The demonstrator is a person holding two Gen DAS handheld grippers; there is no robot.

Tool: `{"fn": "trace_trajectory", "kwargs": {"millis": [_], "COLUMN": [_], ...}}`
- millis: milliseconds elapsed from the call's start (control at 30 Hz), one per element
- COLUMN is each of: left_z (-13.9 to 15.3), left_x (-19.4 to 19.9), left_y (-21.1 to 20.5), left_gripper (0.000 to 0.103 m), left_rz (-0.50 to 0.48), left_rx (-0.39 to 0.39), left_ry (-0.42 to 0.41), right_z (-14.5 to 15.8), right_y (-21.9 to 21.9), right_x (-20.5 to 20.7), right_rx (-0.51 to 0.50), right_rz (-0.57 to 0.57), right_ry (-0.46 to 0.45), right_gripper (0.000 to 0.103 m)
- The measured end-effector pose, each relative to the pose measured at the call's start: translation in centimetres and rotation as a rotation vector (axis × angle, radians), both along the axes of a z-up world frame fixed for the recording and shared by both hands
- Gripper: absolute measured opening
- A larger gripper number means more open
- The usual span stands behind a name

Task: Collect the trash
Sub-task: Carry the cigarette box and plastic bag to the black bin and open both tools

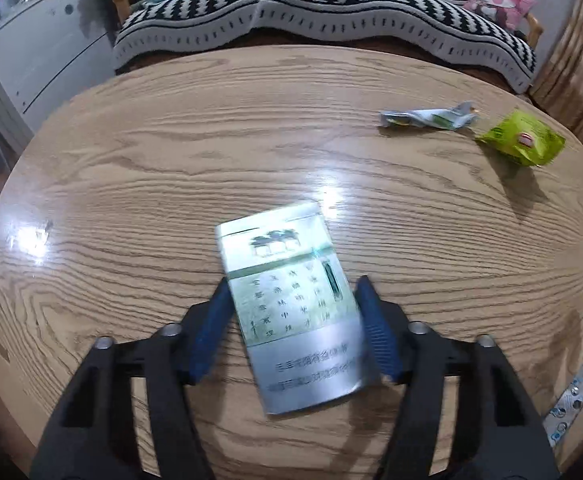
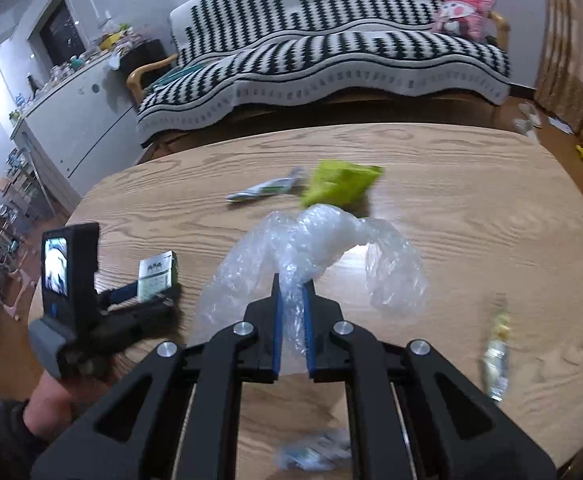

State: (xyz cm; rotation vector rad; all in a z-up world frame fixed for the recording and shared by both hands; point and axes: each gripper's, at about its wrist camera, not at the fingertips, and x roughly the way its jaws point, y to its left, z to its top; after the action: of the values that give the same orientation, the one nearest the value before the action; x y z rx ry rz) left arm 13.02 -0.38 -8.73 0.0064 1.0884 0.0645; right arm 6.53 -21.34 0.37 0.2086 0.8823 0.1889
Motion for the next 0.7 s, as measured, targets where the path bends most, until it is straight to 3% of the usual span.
{"fn": "trace_trajectory", "kwargs": {"millis": [100, 267, 467, 700], "left_z": [1.0, 3.9, 5.7, 8.0], "left_x": [-0.6, -2.8, -6.1, -12.5], "left_y": [-1.3, -6.1, -15.5, -27.6], "left_gripper": [0.058, 0.058, 0.058, 0.058], "left_rz": [-0.023, -0.135, -0.351, -0.634], "left_rx": [-0.028, -0.026, -0.129, -0.185], "left_ry": [-0.018, -0.118, -0.138, -0.241], "right_z": [0.3, 0.2, -1.3, -3.2], "right_y": [-3.1, -9.7, -18.0, -28.3], "right_x": [-2.1, -6.1, -11.6, -20.3], "right_rx": [-0.009, -0.026, -0.049, -0.093], "right_rz": [-0.050, -0.173, -0.328, -0.553], "right_ry": [-0.004, 0.003, 0.036, 0.073], "right_gripper": [0.009, 0.009, 0.009, 0.009]}}
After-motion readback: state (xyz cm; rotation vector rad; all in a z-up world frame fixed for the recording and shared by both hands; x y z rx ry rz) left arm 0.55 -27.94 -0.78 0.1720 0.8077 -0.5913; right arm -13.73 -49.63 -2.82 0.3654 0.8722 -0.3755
